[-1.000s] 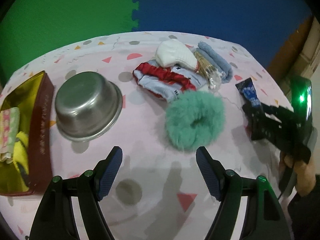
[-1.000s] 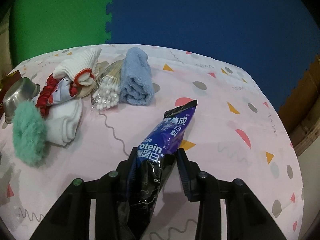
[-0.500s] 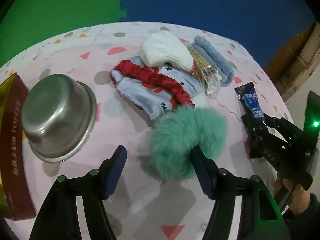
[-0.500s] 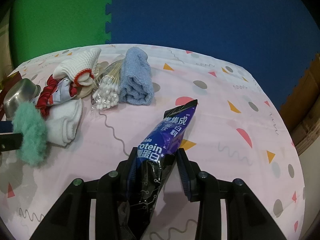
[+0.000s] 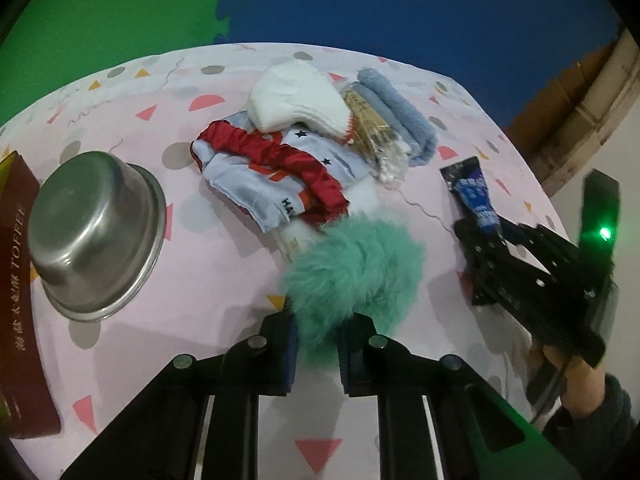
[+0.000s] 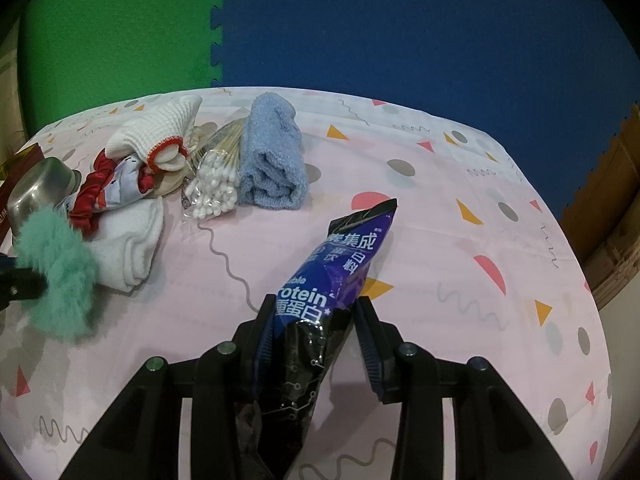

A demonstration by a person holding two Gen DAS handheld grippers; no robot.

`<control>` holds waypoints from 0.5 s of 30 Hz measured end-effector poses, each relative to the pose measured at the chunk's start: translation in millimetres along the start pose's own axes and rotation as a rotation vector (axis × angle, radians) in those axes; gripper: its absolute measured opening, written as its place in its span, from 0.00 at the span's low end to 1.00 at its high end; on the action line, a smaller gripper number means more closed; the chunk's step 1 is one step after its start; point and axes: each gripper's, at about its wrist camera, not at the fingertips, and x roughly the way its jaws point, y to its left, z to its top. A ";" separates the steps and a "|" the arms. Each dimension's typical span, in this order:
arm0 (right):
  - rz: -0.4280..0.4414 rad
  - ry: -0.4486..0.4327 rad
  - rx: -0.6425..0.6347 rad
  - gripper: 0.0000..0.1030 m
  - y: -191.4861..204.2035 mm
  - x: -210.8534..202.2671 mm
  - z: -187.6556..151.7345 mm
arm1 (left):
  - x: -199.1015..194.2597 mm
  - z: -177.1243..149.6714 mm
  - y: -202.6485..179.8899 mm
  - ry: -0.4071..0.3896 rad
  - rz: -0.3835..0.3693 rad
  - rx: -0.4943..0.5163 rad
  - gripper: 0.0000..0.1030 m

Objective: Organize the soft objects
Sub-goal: 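Grasp the green fluffy pom-pom with the left gripper while the right gripper holds the pouch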

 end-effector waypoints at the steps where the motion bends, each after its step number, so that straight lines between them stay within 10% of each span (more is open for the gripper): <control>1: 0.000 0.000 0.000 0.39 0.0 0.0 0.0 | -3.9 -1.7 -0.6 -0.003 -0.003 0.005 0.14; 15: 0.000 0.000 0.000 0.39 -0.3 0.1 0.0 | -74.1 -3.4 27.2 -0.121 0.136 -0.013 0.13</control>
